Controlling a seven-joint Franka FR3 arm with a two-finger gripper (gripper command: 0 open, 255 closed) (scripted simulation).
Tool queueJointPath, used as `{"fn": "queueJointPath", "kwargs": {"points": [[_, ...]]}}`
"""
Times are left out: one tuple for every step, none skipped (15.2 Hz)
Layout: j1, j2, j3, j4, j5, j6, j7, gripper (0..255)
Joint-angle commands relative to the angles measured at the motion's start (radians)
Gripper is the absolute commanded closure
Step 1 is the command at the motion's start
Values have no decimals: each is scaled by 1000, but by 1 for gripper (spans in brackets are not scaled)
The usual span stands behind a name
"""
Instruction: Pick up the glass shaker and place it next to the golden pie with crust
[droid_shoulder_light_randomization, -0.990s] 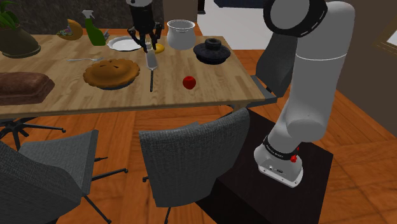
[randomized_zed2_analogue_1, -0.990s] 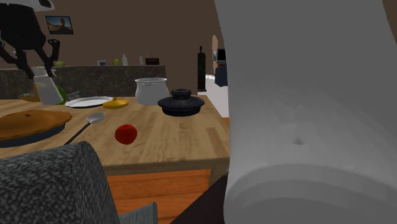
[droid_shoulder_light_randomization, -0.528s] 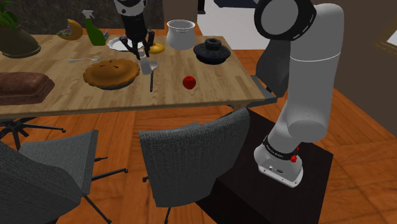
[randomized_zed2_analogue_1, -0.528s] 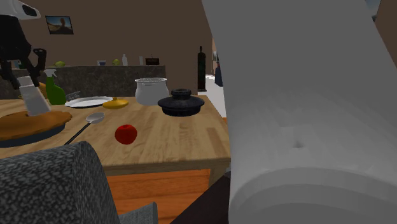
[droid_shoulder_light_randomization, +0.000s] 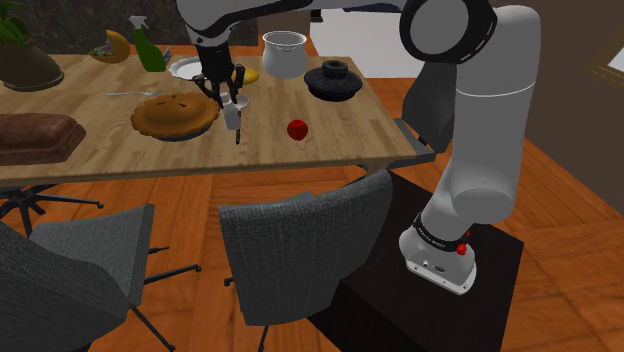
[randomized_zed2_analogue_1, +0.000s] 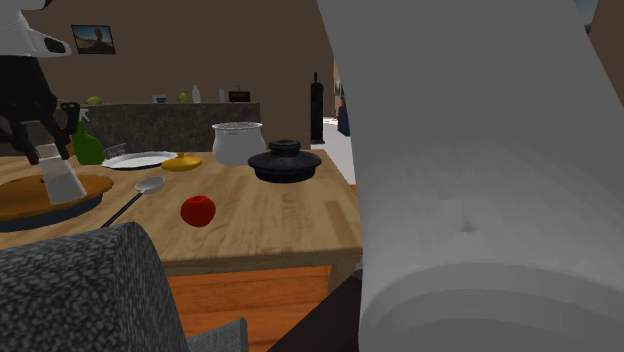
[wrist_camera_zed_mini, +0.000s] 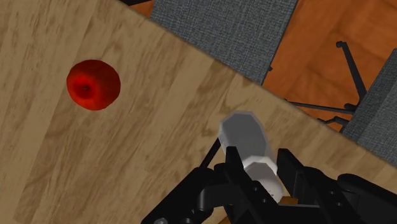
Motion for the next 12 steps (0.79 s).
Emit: {"fn": "queueJointPath", "kwargs": {"points": [[-1, 1, 0, -23, -1, 24, 1, 255], [-1, 2, 0, -34, -1, 37, 2, 255], [-1, 4, -1, -45, -1, 49, 3, 255], [-1, 6, -1, -56, -2, 62, 4, 255], [-1, 8, -1, -66, -2, 74, 5, 255], [-2, 11, -1, -76, -3, 87, 6, 255], [-2, 13, -1, -86, -3, 99, 8, 255], [-2, 16, -1, -95, -4, 111, 9, 255], [-2, 19, -2, -104, -5, 123, 10, 255], [-2, 22, -2, -113, -5, 135, 11, 255], [-2, 26, -2, -121, -6, 147, 12, 255], [-2, 29, -2, -130, -6, 159, 13, 255]]}}
